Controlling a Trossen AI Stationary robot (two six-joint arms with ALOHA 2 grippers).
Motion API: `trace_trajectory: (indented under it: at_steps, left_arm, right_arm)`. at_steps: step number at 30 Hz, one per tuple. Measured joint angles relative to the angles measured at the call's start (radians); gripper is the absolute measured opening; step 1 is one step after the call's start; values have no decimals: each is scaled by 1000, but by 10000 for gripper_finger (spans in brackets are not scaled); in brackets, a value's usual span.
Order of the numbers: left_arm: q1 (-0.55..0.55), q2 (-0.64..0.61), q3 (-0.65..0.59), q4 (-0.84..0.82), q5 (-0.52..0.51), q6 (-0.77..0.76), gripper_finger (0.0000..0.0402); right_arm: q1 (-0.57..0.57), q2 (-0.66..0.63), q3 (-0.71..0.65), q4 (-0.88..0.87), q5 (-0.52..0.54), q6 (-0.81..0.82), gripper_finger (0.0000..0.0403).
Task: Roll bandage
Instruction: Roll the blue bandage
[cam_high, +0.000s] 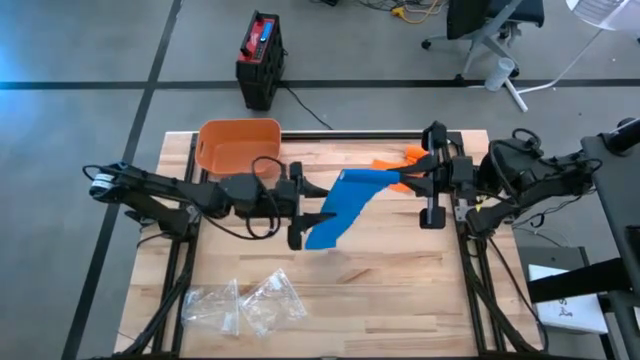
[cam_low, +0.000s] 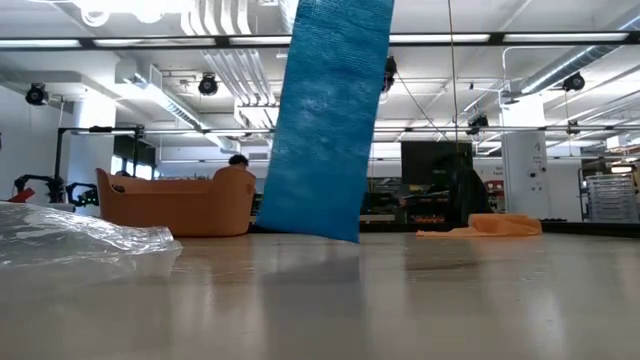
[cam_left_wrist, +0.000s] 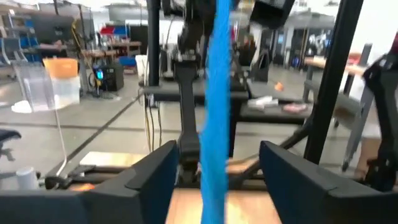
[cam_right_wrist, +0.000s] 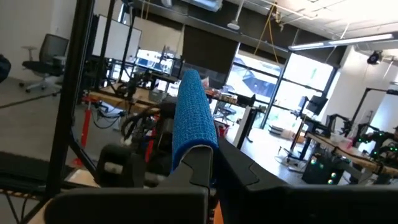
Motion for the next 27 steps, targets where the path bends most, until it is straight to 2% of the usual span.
trace_trajectory:
  at_steps: [7, 15, 20, 27]
  left_arm:
    - [0, 62, 9, -7, 0, 12, 127]
    - [0, 65, 7, -96, 1, 32, 78]
    - [-2, 87, -6, -105, 0, 36, 85]
    - [-2, 93, -18, -186, 1, 37, 143]
  right_arm:
    - [0, 26, 29, -8, -1, 17, 2]
    - [0, 28, 94, -84, -1, 24, 2]
    - [0, 28, 108, -93, -1, 21, 2]
    - [0, 27, 152, -153, -1, 24, 2]
